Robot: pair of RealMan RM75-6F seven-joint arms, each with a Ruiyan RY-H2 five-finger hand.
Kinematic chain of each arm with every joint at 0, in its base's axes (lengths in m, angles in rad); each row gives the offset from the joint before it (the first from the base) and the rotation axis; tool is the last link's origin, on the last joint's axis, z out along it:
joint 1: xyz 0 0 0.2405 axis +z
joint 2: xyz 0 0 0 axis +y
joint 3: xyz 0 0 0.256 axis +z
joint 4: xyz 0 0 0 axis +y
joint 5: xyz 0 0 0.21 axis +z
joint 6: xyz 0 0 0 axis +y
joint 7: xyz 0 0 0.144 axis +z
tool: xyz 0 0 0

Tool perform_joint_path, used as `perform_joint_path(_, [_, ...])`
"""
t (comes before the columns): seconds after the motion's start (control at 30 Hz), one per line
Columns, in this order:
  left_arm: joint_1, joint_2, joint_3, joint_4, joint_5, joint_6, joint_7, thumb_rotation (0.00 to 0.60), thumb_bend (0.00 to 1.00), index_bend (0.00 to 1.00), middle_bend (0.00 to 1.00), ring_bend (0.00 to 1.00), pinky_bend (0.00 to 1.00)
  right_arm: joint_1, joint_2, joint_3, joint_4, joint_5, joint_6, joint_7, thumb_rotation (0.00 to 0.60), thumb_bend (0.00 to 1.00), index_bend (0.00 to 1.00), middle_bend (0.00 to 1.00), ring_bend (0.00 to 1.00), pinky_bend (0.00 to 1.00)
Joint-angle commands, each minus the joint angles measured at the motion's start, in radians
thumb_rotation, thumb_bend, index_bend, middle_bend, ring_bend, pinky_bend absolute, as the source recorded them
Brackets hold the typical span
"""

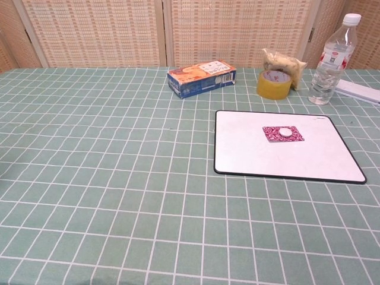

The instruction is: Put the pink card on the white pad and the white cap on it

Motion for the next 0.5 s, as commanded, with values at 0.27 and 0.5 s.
perform_joint_path(0.27, [-0.002, 0.002, -0.007, 0.018, -0.017, -0.009, -0.029, 0.6, 0.17, 0.0, 0.0, 0.0, 0.0, -0.013, -0.021, 0.042, 0.014, -0.038, -0.052, -0.015, 0.534, 0.0, 0.33, 0.27, 0.05, 0.34])
perform_joint_path(0.5, [-0.003, 0.001, -0.003, 0.018, -0.005, -0.002, -0.031, 0.6, 0.17, 0.0, 0.0, 0.0, 0.0, -0.018, -0.026, 0.061, 0.013, -0.058, -0.066, -0.022, 0.536, 0.0, 0.34, 0.27, 0.05, 0.34])
